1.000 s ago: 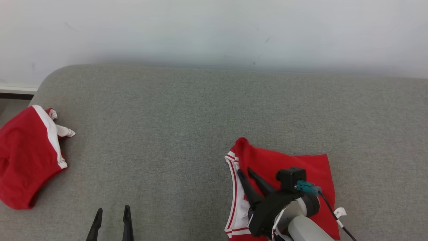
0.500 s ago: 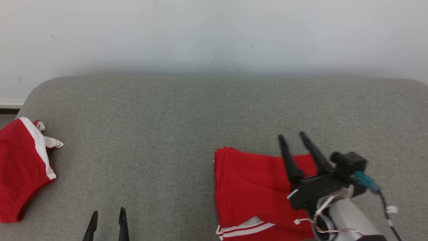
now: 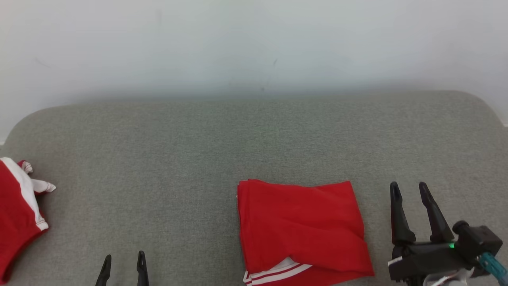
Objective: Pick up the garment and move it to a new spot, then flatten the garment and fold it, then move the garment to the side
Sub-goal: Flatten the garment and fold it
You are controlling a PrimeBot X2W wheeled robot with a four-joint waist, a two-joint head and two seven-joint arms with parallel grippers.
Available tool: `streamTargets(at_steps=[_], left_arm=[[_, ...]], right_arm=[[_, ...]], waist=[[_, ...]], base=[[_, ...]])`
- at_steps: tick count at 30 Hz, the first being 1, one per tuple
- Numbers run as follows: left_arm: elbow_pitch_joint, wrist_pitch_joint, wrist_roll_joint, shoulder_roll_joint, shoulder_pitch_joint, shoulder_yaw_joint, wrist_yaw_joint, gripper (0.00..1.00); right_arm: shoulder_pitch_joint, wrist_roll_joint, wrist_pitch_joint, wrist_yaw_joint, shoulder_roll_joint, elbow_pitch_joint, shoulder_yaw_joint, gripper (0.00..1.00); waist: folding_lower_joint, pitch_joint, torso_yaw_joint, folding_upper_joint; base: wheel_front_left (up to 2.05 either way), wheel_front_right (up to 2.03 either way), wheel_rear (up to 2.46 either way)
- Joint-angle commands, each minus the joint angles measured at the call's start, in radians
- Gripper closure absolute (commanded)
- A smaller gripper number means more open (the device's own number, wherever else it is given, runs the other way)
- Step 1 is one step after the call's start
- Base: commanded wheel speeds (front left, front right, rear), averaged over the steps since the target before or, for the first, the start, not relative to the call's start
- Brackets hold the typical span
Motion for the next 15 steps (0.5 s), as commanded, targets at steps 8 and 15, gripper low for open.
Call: streamTargets(at_steps=[8, 15], left_arm=[[-0.011, -0.003, 0.016, -0.001, -0.001, -0.005, 0.006, 0.0], [-0.009, -0.003, 0.026, -0.001, 0.01, -0.011, 0.007, 0.0]], right_arm=[[0.124, -0.028, -0.001, -0.003, 0.055, -0.055, -0.028, 0.0], [0.175, -0.038, -0.001, -0.003, 0.084, -0.051, -0.005, 0.0]], waist=[[0.0, -0.018, -0.037, 0.0], [0.0, -0.027, -0.038, 0.0]], base=[[0.0, 0.0, 0.0], [0.0, 0.0, 0.0]])
